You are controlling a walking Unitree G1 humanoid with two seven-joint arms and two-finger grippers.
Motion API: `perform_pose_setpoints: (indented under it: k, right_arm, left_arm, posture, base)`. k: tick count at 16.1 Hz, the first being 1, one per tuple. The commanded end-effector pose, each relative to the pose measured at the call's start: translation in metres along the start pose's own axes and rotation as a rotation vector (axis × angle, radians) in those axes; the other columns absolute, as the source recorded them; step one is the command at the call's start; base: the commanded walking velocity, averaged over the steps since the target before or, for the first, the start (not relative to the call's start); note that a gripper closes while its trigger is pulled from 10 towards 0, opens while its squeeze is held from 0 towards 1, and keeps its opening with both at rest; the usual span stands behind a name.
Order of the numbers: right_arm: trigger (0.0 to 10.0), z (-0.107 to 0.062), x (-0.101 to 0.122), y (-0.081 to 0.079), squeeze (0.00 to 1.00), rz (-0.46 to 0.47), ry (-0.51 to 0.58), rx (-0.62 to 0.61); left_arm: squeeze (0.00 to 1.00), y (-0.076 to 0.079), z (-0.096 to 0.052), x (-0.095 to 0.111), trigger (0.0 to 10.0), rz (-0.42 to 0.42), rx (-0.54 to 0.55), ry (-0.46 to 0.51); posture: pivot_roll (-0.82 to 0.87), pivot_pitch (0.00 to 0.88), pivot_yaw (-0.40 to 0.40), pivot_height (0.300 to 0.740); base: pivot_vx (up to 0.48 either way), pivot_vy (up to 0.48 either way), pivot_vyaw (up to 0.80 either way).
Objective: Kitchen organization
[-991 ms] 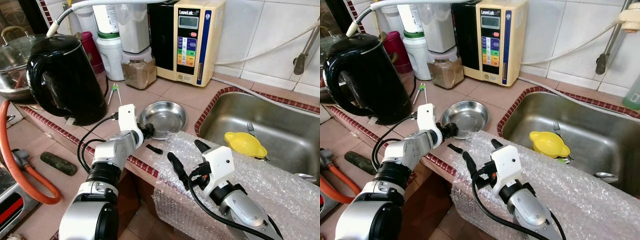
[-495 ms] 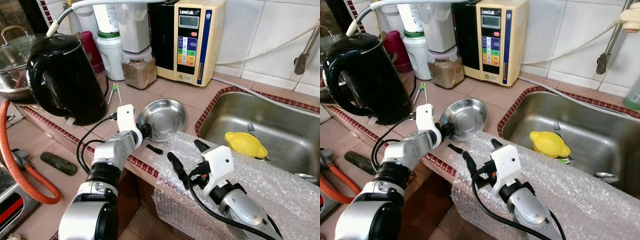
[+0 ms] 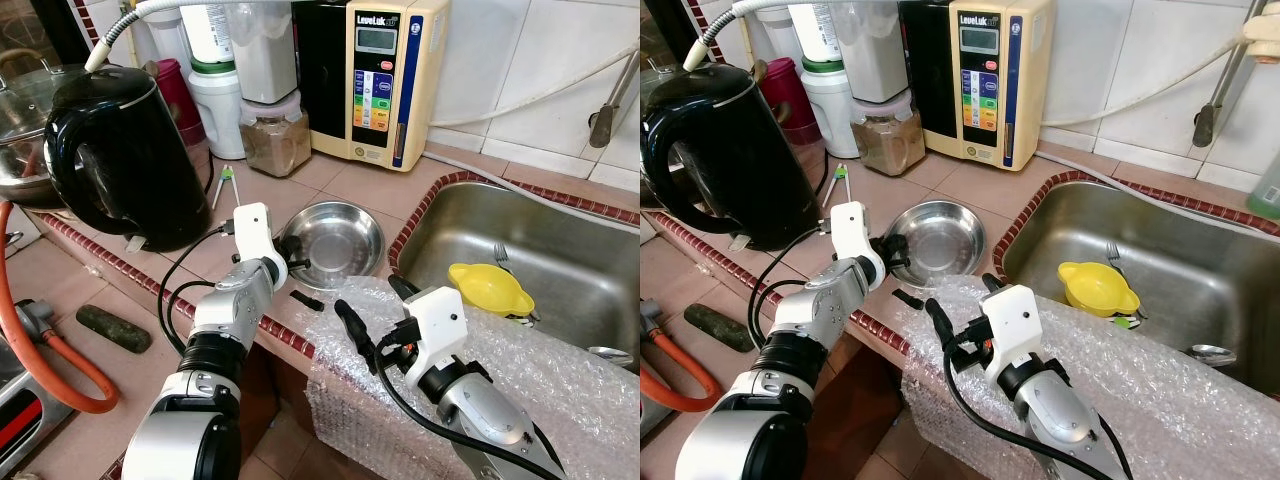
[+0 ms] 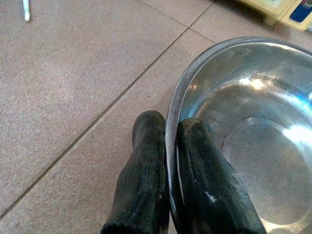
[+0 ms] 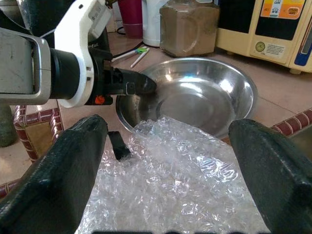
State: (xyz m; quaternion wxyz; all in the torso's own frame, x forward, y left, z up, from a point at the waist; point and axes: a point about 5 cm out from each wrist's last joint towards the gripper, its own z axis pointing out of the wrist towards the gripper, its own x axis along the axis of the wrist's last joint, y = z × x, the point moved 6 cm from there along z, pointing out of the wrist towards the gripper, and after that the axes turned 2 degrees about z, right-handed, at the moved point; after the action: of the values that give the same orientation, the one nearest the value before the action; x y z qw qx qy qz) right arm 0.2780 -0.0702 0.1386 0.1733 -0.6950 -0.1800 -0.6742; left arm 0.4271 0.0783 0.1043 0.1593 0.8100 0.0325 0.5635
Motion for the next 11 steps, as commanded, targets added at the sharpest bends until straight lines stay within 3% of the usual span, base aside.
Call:
perform_pose_setpoints:
  k: [1,5,7,8,9,11]
  right_arm:
    - [10.0,0.002,0.004,0.003,0.00,-0.009,0.013,0.001]
    - [10.0,0.004,0.007,0.010,0.00,-0.028,0.026,-0.018]
    - [10.0,0.005,0.016,0.021,0.00,-0.042,0.067,-0.069]
    - [10.0,0.006,0.032,0.041,0.00,-0.060,0.131,-0.167]
    - [10.0,0.006,0.041,0.055,0.00,-0.069,0.168,-0.227]
    - [10.0,0.005,0.048,0.065,0.00,-0.089,0.190,-0.263]
  left_arm:
    - [0.00,-0.004,-0.001,-0.011,0.0,0.020,0.013,-0.004]
    - [0.00,0.006,-0.002,0.001,0.0,0.049,-0.032,0.109]
    - [0.00,0.019,-0.008,0.025,0.0,0.136,-0.084,0.273]
    - [0.00,0.029,-0.016,0.048,0.0,0.185,-0.115,0.407]
    - [0.00,0.031,-0.020,0.061,0.0,0.187,-0.114,0.471]
    - [0.00,0.028,-0.024,0.082,0.0,0.170,-0.083,0.558]
  posture:
    - [-0.04,0.000,0.082,0.740]
    - [-0.05,0.000,0.078,0.740]
    - [-0.05,0.000,0.072,0.740]
    - [-0.05,0.000,0.068,0.740]
    - [-0.05,0.000,0.068,0.740]
    - [-0.06,0.000,0.064,0.740]
  base:
    - [0.000,0.000,0.00]
    - [0.000,0.000,0.00]
    - [0.000,0.000,0.00]
    - [0.000,0.000,0.00]
    - [0.000,0.000,0.00]
    - [0.000,0.000,0.00]
